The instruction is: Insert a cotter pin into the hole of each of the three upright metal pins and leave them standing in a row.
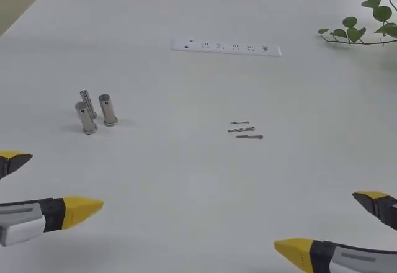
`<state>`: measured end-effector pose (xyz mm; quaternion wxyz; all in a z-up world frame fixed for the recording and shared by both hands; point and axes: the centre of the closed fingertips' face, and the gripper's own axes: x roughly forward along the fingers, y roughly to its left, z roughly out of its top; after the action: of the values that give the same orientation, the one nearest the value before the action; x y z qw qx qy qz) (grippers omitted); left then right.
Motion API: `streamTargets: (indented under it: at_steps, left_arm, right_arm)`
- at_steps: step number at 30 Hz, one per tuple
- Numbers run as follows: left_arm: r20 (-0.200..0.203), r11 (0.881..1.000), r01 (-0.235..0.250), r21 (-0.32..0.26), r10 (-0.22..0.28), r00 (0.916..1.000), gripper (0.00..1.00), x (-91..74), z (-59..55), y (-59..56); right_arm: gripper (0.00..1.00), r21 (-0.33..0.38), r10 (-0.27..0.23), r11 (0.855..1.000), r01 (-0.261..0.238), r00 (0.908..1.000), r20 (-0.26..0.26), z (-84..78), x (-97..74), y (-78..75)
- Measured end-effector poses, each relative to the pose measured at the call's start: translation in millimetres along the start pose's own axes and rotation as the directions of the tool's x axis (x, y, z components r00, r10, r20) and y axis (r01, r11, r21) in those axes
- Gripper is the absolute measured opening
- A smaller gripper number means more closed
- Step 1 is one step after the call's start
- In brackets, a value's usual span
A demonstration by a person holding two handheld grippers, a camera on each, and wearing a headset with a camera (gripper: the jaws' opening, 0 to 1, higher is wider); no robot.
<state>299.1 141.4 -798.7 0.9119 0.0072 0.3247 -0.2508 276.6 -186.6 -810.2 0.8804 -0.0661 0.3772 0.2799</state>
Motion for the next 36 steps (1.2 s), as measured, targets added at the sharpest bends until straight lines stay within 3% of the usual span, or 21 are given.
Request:
streamTargets:
  at_steps: [10, 16, 22, 33, 36]
  left_arm:
    - [-0.01, 0.999, -0.006, 0.038, 0.006, 0.9999, 0.89, 8.5, 11.6, 16.4]
    - [-0.035, 0.999, 0.009, 0.053, -0.007, 0.9994, 0.89, 16.6, 9.5, 20.7]
    - [-0.083, 0.994, 0.026, 0.108, -0.017, 0.9964, 0.87, 23.6, 6.9, 30.6]
    - [-0.083, 0.992, 0.011, 0.126, -0.001, 0.9966, 0.81, 34.3, 18.0, 50.7]
    - [-0.057, 0.992, -0.001, 0.13, 0.009, 0.9983, 0.76, 37.2, 24.1, 54.6]
  right_arm:
    - [0.98, 0.023, -0.005, 1.0, 0.006, 1.0, -0.004, -1.9, -2.3, -0.6]
    - [0.98, 0.034, -0.008, 0.999, 0.008, 0.9999, -0.01, -3.1, -2.9, -0.2]
    - [0.98, 0.043, -0.014, 0.999, 0.014, 0.9998, -0.014, -3.5, -2.6, -1.0]
    - [0.98, 0.05, -0.019, 0.999, 0.019, 0.9998, -0.01, -2.8, -2.6, -1.5]
    - [0.98, 0.051, -0.031, 0.998, 0.032, 0.9995, -0.01, -2.6, -2.6, -3.3]
